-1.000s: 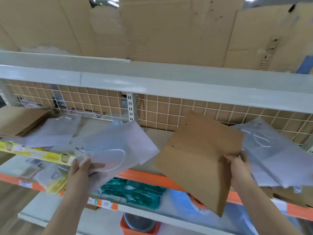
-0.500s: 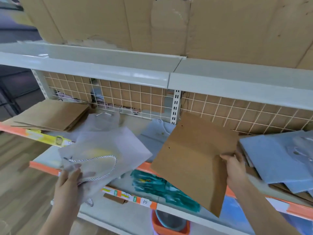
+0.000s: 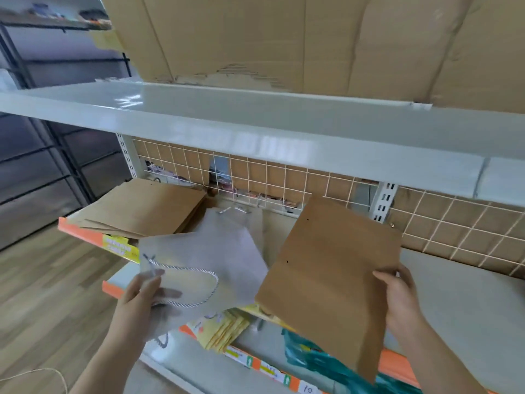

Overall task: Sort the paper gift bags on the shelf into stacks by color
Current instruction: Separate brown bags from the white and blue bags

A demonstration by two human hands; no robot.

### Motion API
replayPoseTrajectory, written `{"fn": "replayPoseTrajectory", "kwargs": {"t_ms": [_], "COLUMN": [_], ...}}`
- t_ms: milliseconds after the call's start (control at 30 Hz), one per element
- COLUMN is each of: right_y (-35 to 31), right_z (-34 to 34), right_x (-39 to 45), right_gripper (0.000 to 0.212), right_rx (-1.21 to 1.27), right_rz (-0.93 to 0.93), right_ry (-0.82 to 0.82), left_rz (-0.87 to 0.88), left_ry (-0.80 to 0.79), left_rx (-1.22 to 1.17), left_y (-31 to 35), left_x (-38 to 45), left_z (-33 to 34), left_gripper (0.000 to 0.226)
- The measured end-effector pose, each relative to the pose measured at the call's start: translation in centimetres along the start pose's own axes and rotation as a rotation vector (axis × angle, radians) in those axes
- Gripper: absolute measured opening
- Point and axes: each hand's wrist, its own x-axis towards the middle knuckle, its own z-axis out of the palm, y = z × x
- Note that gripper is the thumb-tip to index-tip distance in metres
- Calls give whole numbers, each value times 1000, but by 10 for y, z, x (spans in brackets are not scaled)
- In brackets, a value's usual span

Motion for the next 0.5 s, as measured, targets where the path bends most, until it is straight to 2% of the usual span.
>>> {"fn": "replayPoseTrajectory", "kwargs": {"t_ms": [233,367,500], "right_y": [6,5,17], "right_z": [62,96,143], "right_x": [10,9,1], "right_gripper": [34,33,39], "right_rx": [-18,-20,4], "right_rz": [-11,-20,-33], "right_ry": [-11,8,32], "left_rz": [-51,-57,-24], "left_ry": [-28,-69,-82], "left_rx": [9,23,31], "left_y": [9,11,20], "left_x": [93,134,180], "left_z": [-10,-14,-45], "left_gripper": [17,10,11]}}
